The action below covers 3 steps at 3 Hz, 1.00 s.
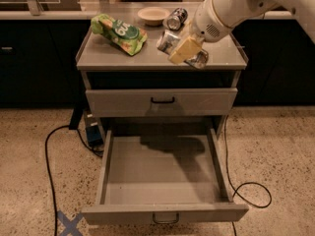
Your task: Place redbull can into middle drawer
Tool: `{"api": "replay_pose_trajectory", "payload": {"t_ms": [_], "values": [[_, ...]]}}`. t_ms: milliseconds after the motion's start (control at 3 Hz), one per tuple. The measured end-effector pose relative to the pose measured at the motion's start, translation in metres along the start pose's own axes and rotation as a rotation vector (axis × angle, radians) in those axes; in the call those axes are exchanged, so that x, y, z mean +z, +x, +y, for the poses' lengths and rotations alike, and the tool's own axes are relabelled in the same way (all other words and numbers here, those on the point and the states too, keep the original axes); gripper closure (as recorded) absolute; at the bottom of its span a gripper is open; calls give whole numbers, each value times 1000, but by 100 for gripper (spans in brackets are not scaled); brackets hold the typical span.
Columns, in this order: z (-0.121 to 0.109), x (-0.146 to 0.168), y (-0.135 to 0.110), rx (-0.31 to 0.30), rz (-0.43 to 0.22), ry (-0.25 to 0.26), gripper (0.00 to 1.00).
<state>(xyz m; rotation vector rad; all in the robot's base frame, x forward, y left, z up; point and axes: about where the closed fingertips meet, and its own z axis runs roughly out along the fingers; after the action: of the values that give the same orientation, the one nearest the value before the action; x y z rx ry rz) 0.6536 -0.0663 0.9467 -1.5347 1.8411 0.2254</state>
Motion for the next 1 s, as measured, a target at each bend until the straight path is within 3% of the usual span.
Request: {"api": "replay_pose_trajectory", "payload": {"t_ms": [333,667,1000], "values": [[29,-3,-10,-24,-14,-81,100],[29,-3,-10,-23,-14,-81,100],[48,15,10,33,-22,-119,100]]}}
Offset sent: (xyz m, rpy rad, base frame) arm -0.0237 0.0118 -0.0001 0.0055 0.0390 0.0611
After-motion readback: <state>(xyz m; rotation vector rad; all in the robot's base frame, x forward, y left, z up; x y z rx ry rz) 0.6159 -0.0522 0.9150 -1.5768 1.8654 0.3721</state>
